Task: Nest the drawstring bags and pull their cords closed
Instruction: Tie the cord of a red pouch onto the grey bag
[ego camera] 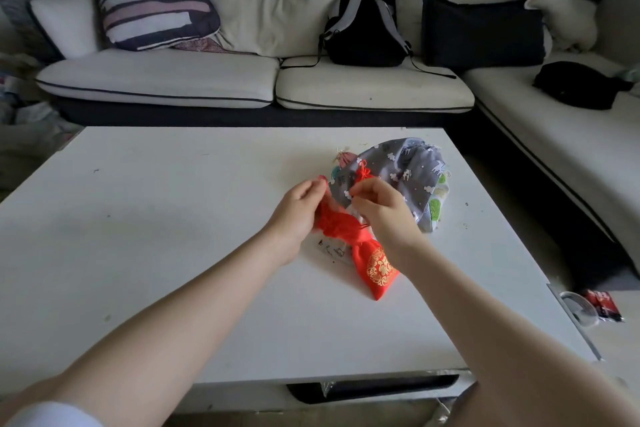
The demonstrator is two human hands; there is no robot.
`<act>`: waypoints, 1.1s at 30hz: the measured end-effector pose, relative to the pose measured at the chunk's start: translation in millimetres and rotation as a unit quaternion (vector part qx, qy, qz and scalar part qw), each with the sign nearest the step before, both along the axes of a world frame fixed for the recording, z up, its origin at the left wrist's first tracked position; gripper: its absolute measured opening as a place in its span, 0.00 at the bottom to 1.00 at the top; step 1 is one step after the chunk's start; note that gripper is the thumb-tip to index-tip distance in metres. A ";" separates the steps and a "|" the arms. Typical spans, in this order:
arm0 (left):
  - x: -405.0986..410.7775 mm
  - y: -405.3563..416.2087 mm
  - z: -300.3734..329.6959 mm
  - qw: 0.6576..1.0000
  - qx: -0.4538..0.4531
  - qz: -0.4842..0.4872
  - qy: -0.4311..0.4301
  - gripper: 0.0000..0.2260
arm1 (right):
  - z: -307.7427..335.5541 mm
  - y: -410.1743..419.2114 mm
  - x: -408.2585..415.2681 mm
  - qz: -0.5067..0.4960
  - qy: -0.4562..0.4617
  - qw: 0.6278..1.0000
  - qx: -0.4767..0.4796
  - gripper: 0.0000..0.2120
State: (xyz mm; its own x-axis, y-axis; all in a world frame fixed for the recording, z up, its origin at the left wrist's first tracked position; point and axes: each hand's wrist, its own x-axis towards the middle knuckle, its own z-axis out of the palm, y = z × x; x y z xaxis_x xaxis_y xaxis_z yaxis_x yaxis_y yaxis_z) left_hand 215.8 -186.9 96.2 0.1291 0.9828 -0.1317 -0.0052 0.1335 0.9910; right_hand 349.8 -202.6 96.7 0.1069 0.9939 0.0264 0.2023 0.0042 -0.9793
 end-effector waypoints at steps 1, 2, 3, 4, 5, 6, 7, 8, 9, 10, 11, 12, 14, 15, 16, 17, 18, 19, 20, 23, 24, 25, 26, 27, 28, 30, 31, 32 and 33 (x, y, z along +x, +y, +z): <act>-0.2 -2.3 -0.5 0.999 0.008 -0.035 -0.007 0.15 | 3.3 1.1 -1.0 0.010 0.016 1.000 -0.018 0.13; -0.3 -3.6 -0.8 0.998 0.023 -0.063 0.006 0.15 | 7.9 2.5 -0.5 0.017 0.048 0.998 -0.034 0.14; -0.4 -5.1 -0.5 0.995 0.039 -0.082 0.032 0.16 | 11.2 5.2 0.6 0.022 0.076 0.996 -0.041 0.15; -0.3 -6.4 0.4 0.993 0.050 -0.093 0.060 0.15 | 14.8 6.9 2.1 0.030 0.085 0.995 -0.039 0.17; -0.5 -6.3 -0.1 0.990 0.056 -0.100 0.080 0.14 | 17.4 8.3 3.9 0.040 0.073 0.996 -0.030 0.18; -1.2 -6.3 -0.3 0.988 0.057 -0.108 0.094 0.13 | 21.2 8.9 4.8 0.053 0.050 0.997 -0.015 0.19; -2.1 -6.1 -0.6 0.986 0.057 -0.116 0.106 0.13 | 23.4 10.3 5.0 0.062 0.023 0.998 0.000 0.20; -2.9 -6.2 -1.0 0.984 0.056 -0.124 0.117 0.14 | 26.2 11.0 4.6 0.068 0.005 0.998 0.012 0.20; -3.1 -6.8 -0.7 0.982 0.058 -0.129 0.128 0.15 | 28.3 12.2 3.7 0.068 -0.001 0.998 0.016 0.20; -2.9 -7.1 -0.7 0.980 0.062 -0.131 0.135 0.15 | 30.9 12.9 2.1 0.073 0.006 0.997 0.015 0.20; -1.9 -8.0 -0.3 0.978 0.067 -0.134 0.142 0.16 | 32.4 13.6 0.4 0.081 0.018 0.996 0.015 0.19; -0.7 -8.7 0.4 0.977 0.070 -0.136 0.148 0.16 | 33.2 14.7 -0.9 0.091 0.027 0.995 0.018 0.18; 1.4 -10.1 2.0 0.976 0.067 -0.142 0.153 0.14 | 32.4 17.6 -2.3 0.112 0.006 0.993 0.028 0.18; 2.1 -10.5 2.7 0.975 0.063 -0.145 0.154 0.13 | 31.9 18.8 -3.2 0.124 -0.015 0.992 0.034 0.18; 2.3 -11.3 3.6 0.974 0.059 -0.149 0.158 0.12 | 32.5 19.1 -5.0 0.138 -0.034 0.989 0.042 0.18; 2.5 -11.8 4.5 0.972 0.056 -0.153 0.167 0.12 | 33.4 19.2 -6.7 0.151 -0.052 0.986 0.046 0.17; 2.1 -12.1 4.8 0.969 0.055 -0.158 0.180 0.12 | 34.7 18.6 -9.1 0.165 -0.069 0.983 0.047 0.17; 1.8 -12.3 5.0 0.966 0.058 -0.161 0.196 0.13 | 35.8 18.5 -11.2 0.179 -0.082 0.980 0.044 0.15; 0.9 -11.5 4.0 0.962 0.061 -0.158 0.213 0.12 | 36.4 18.1 -12.3 0.190 -0.087 0.977 0.035 0.14; -2.8 -10.1 2.2 0.972 0.057 -0.127 0.191 0.13 | 37.6 17.0 -8.2 0.178 -0.120 0.977 0.000 0.14; -4.9 -9.4 1.7 0.979 0.052 -0.109 0.165 0.14 | 38.5 16.3 -4.8 0.166 -0.170 0.971 0.000 0.14; -7.4 -8.6 1.5 0.985 0.044 -0.090 0.142 0.15 | 38.8 15.7 -0.5 0.160 -0.231 0.960 0.005 0.13; -9.5 -7.9 1.8 0.989 0.033 -0.076 0.120 0.16 | 39.3 14.0 3.7 0.162 -0.288 0.944 0.009 0.12; -11.3 -6.9 2.0 0.993 0.023 -0.065 0.100 0.17 | 39.5 11.8 7.1 0.170 -0.330 0.928 0.008 0.10; -13.2 -6.2 2.5 0.995 0.014 -0.060 0.084 0.16 | 38.8 10.5 9.2 0.176 -0.359 0.917 0.010 0.09; -13.7 -5.3 2.1 0.996 -0.003 -0.057 0.066 0.14 | 36.8 9.4 12.4 0.167 -0.399 0.901 0.029 0.08; -13.7 -5.3 1.3 0.997 -0.014 -0.053 0.054 0.13 | 36.1 9.2 13.1 0.160 -0.406 0.899 0.041 0.08; -13.2 -5.3 0.8 0.998 -0.029 -0.047 0.036 0.12 | 35.6 8.7 13.5 0.159 -0.401 0.901 0.051 0.08; -13.2 -5.1 -0.1 0.998 -0.045 -0.042 0.014 0.13 | 34.9 7.6 13.4 0.167 -0.386 0.905 0.059 0.07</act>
